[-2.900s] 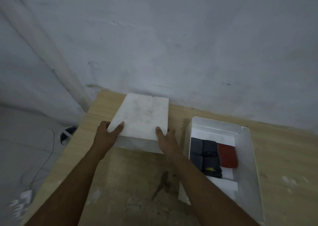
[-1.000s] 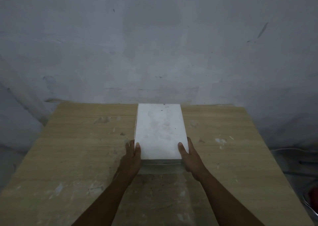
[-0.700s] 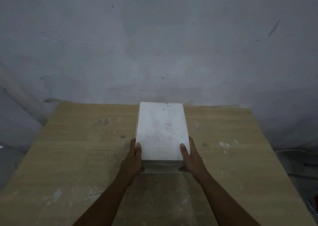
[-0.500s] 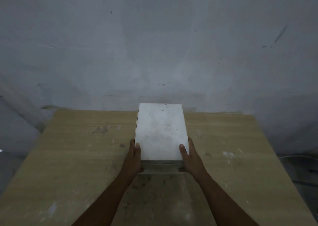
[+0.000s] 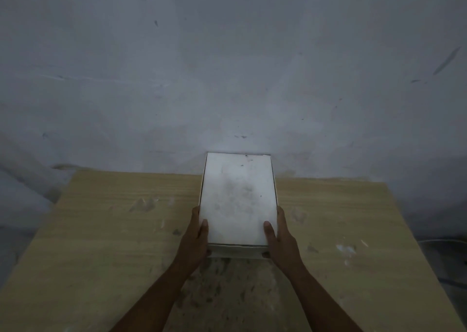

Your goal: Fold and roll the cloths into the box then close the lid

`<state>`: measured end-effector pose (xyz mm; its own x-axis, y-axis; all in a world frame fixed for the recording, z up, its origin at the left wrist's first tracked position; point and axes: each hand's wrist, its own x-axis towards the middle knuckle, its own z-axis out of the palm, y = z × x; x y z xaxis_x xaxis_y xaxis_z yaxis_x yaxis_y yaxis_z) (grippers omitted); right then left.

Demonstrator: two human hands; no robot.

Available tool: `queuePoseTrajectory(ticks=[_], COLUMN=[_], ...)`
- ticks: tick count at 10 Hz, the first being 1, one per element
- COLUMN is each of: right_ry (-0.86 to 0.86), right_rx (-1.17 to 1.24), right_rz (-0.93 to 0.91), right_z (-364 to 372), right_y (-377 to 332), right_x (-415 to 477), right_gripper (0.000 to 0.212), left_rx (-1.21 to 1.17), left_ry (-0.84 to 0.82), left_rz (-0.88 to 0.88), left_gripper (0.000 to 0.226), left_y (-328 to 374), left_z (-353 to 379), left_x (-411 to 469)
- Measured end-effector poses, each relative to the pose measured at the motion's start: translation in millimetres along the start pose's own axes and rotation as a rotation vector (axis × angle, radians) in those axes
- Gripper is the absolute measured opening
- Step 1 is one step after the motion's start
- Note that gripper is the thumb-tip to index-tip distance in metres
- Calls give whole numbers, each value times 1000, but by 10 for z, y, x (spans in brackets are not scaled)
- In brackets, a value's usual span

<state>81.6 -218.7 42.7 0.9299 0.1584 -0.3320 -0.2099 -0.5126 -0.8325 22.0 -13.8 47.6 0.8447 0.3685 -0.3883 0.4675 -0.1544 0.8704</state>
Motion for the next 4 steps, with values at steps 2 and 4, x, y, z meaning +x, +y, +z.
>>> queuePoseTrajectory(ticks=[2, 4], right_ry=[-20, -30], right_rx=[-155, -274], right_rz=[-72, -123], right_z=[-81, -392], right_y=[-13, -418], right_x=[-57, -262], right_gripper=[68, 57], left_rx=[198, 290], left_ry=[38, 66], left_rz=[85, 117], left_gripper=[62, 59], left_y=[32, 353], left_z=[-42, -146], left_x=[-98, -300])
